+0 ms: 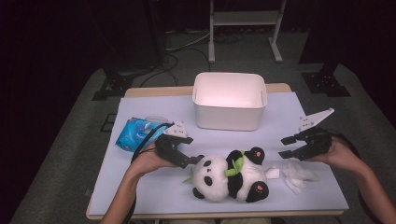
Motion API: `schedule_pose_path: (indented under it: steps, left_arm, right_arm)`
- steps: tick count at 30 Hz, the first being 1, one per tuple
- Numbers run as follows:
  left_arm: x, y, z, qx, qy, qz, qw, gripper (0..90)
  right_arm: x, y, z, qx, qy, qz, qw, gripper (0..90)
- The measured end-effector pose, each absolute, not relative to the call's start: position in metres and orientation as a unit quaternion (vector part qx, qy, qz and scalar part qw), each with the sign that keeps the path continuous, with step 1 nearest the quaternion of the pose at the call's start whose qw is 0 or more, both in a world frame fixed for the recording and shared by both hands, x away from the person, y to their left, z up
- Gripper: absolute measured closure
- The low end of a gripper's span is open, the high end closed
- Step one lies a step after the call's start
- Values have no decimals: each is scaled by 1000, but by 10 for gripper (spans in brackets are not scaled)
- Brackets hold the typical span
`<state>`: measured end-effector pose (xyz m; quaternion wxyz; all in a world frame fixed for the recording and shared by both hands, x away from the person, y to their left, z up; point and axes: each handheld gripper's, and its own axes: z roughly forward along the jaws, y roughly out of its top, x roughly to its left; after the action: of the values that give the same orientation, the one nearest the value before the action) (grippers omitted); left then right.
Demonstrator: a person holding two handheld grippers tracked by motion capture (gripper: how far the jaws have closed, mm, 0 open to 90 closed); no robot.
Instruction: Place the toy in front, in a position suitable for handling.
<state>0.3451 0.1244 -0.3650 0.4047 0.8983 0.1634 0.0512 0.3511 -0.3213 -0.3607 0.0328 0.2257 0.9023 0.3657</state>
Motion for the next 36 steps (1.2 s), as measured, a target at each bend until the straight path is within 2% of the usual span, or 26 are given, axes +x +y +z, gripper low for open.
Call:
schedule_pose_path:
  steps: [8,17,18,36]
  left_arm:
    - [342,133,-370,896,171,55,406,186]
    - [339,137,-374,894,179,53,408,152]
    - [339,138,-374,893,186,59,405,127]
    - [332,147,-384,892,198,55,403,117]
  right_arm:
    - [365,-302,-349,209,907,365,38,352]
    - [378,-285,-339,189,913,359,40,348]
    - [382,-281,-335,182,915,359,42,348]
    - [400,-239,-313,141,922,357,48,353]
